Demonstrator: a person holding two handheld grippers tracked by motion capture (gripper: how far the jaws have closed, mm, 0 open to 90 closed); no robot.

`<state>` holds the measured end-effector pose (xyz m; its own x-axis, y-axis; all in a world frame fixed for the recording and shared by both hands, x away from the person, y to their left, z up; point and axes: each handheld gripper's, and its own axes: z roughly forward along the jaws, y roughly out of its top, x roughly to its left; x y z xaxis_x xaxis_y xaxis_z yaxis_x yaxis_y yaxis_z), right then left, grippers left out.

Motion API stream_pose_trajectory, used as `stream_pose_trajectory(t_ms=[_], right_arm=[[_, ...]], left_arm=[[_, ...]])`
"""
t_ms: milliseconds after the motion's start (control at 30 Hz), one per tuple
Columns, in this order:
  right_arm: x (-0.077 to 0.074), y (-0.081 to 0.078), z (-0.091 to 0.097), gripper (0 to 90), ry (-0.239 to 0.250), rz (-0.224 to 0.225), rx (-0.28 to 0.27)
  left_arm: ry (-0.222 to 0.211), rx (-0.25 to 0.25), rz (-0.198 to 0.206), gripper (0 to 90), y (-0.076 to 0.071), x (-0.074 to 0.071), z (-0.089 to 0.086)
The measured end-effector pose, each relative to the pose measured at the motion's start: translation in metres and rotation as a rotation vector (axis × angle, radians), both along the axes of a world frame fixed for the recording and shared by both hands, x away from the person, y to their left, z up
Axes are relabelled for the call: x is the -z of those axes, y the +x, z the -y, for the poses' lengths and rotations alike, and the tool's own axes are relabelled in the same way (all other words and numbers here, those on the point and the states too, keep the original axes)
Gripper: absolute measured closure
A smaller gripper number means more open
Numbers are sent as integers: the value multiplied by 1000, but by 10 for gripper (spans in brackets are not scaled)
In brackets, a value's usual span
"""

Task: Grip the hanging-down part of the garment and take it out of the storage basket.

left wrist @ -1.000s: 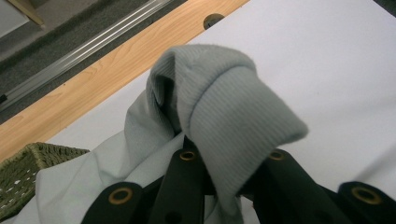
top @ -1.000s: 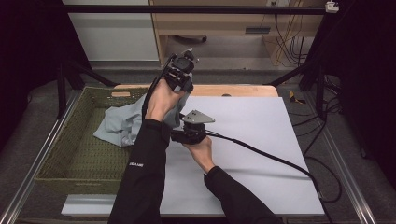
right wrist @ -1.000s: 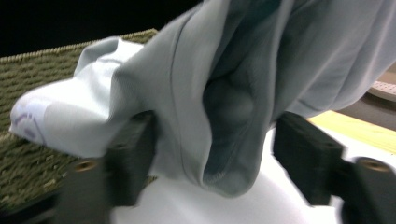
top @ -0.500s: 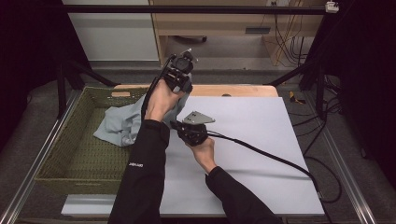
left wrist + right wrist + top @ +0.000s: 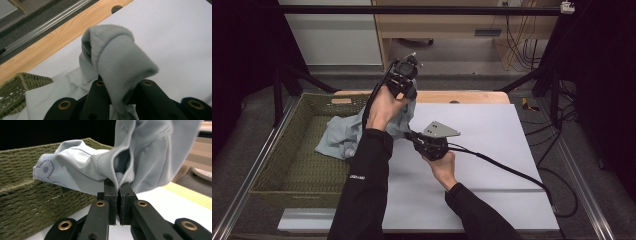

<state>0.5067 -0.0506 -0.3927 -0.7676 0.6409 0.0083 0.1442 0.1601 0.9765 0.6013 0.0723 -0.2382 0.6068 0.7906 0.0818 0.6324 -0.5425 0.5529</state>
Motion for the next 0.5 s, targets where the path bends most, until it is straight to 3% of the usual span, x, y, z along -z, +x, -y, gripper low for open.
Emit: stream_pose_trajectory(t_ms=[167,233,500], right_arm=[[-7,-8,19,874,17,11,4],[-12,-13,30,875,-6,33,11],[-27,-27,53,875,-13,82,12]], left_arm=[[1,-4,0,830,-1,-1,-1],[4,-4,0,830,-2,-2,-1],[4,-3,5,830,-5,-3,-2]])
